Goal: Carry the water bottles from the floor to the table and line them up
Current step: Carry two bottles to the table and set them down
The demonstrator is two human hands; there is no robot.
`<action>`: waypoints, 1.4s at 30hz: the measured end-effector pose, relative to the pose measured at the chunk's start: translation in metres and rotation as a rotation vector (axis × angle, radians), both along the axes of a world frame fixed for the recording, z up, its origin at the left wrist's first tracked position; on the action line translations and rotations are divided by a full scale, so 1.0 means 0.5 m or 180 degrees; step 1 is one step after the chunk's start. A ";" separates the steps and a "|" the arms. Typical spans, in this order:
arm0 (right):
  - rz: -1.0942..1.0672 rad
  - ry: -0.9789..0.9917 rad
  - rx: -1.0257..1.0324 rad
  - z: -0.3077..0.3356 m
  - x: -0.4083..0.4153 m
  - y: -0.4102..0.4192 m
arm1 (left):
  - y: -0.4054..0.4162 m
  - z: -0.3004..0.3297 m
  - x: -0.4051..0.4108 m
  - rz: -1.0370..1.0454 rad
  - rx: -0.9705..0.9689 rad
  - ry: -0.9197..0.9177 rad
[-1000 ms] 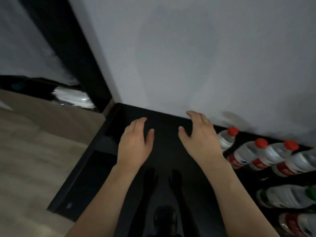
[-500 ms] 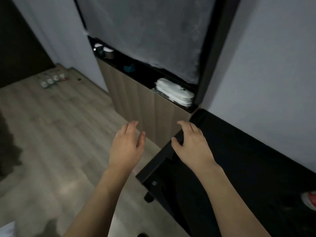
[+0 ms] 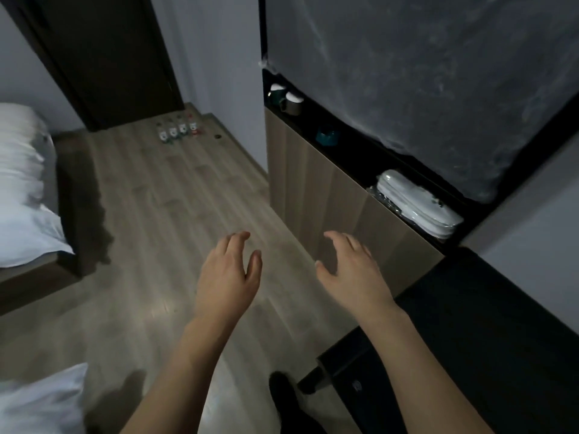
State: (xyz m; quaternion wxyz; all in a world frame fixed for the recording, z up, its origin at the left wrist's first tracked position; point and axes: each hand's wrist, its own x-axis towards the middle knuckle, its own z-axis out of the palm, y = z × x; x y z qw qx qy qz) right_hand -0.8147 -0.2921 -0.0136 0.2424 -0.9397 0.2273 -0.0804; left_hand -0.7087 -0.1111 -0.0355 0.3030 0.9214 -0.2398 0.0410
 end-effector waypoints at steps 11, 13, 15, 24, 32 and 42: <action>-0.0006 -0.0219 0.0202 -0.001 0.345 -0.118 | -0.120 0.031 0.350 -0.0002 0.0390 -0.0245; 0.0070 -0.0302 0.0259 0.001 0.402 -0.129 | -0.134 0.042 0.408 0.0074 0.0369 -0.0274; 0.0130 -0.0288 0.0298 0.002 0.451 -0.135 | -0.143 0.048 0.459 0.0106 0.0371 -0.0279; 0.0382 -0.0162 0.0268 0.006 0.683 -0.114 | -0.131 0.036 0.688 0.0171 0.0380 -0.0255; 0.0383 -0.0255 0.0203 0.019 0.993 -0.034 | -0.049 0.058 0.995 0.0164 0.0225 -0.0360; 0.0597 -0.0143 0.0106 0.038 1.354 0.052 | 0.076 0.062 1.327 0.0404 0.0048 -0.0225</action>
